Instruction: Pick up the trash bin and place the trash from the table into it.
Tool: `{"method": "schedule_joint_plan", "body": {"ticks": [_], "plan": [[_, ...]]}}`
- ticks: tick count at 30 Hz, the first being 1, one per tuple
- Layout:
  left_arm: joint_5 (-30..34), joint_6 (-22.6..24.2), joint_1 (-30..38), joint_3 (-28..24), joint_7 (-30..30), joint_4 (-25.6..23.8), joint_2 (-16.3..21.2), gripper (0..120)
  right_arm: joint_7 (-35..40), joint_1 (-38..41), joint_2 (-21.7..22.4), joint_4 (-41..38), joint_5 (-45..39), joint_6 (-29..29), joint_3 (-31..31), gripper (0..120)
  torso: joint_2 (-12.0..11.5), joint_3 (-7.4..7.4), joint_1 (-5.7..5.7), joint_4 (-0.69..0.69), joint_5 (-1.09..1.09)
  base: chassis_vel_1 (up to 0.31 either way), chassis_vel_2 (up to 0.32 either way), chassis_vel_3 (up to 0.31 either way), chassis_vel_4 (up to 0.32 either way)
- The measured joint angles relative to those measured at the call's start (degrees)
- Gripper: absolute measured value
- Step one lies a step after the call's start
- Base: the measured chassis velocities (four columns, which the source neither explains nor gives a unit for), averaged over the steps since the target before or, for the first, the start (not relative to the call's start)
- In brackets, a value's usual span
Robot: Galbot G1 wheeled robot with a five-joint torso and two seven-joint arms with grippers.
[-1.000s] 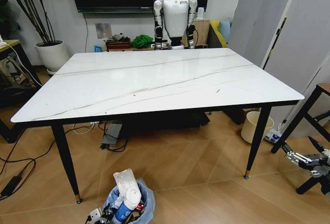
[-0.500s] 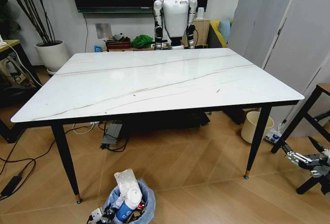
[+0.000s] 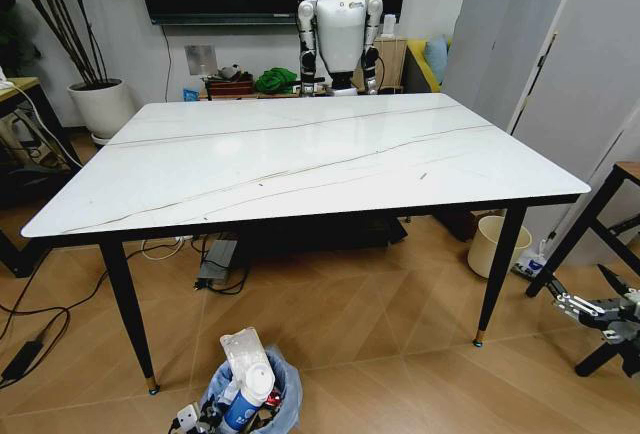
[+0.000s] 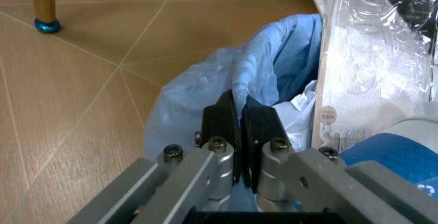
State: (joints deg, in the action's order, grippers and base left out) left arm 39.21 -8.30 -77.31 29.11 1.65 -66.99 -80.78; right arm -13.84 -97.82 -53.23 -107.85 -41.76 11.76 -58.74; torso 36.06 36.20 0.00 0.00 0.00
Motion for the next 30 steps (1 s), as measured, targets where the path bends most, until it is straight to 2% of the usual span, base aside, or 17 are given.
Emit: {"method": "schedule_joint_plan", "body": {"ticks": [7, 9, 10, 14, 15, 21, 25, 28, 30], "plan": [[0.0, 0.0, -0.2, 0.0, 0.0, -0.1, 0.0, 1, 0.0, 0.0, 0.0, 0.0, 0.0, 0.0, 0.0, 100, 0.0, 0.0, 0.0, 0.0, 0.0, 0.0, 0.0, 0.0, 0.0], [0.0, 0.1, -0.4, 0.0, 0.0, -0.1, 0.0, 11, 0.0, 0.0, 0.0, 0.0, 0.0, 0.0, 0.0, 100, 0.0, 0.0, 0.0, 0.0, -0.04, 0.0, 0.0, 0.0, 0.0], [0.0, 0.1, -0.4, 0.0, 0.0, -0.1, 0.0, 11, 0.0, 0.0, 0.0, 0.0, 0.0, 0.0, 0.0, 100, 0.0, 0.0, 0.0, 0.0, -0.04, 0.0, 0.0, 0.0, 0.0], [0.0, 0.2, -1.1, 0.0, -0.1, -0.8, 0.2, 27, 0.0, 0.0, 0.0, 0.0, 0.0, 0.0, 0.0, 100, 0.0, 0.0, 0.0, 0.0, 0.0, 0.0, 0.0, 0.0, 0.0], [0.0, 0.2, -1.1, 0.0, -0.1, -0.8, 0.2, 27, 0.0, 0.0, 0.0, 0.0, 0.0, 0.0, 0.0, 100, 0.0, 0.0, 0.0, 0.0, 0.0, 0.0, 0.0, 0.0, 0.0], [0.2, 0.2, -2.2, 0.0, -0.1, -2.6, 0.7, 54, 0.0, 0.0, 0.0, 0.0, 0.0, 0.0, 0.0, 100, 0.0, 0.0, 0.0, 0.0, 0.0, 0.0, 0.0, 0.0, 0.0], [0.3, 0.1, -2.5, 0.1, 0.0, -3.3, 1.0, 63, 0.0, 0.0, 0.0, 0.0, 0.0, 0.0, 0.0, 100, 0.0, 0.0, 0.0, 0.0, 0.0, 0.0, 0.0, 0.0, 0.0], [0.4, -0.5, -3.0, 0.6, 0.5, -4.6, 1.6, 80, 0.0, 0.0, 0.0, 0.0, 0.0, 0.0, 0.0, 100, 0.0, 0.0, 0.0, 0.0, 0.0, 0.0, 0.0, 0.0, 0.0], [0.4, -0.6, -3.2, 0.7, 0.6, -5.2, 1.8, 83, 0.0, 0.0, 0.0, 0.0, 0.0, 0.0, 0.0, 100, 0.0, 0.0, 0.0, 0.0, 0.0, 0.0, 0.0, 0.0, 0.0]]}}
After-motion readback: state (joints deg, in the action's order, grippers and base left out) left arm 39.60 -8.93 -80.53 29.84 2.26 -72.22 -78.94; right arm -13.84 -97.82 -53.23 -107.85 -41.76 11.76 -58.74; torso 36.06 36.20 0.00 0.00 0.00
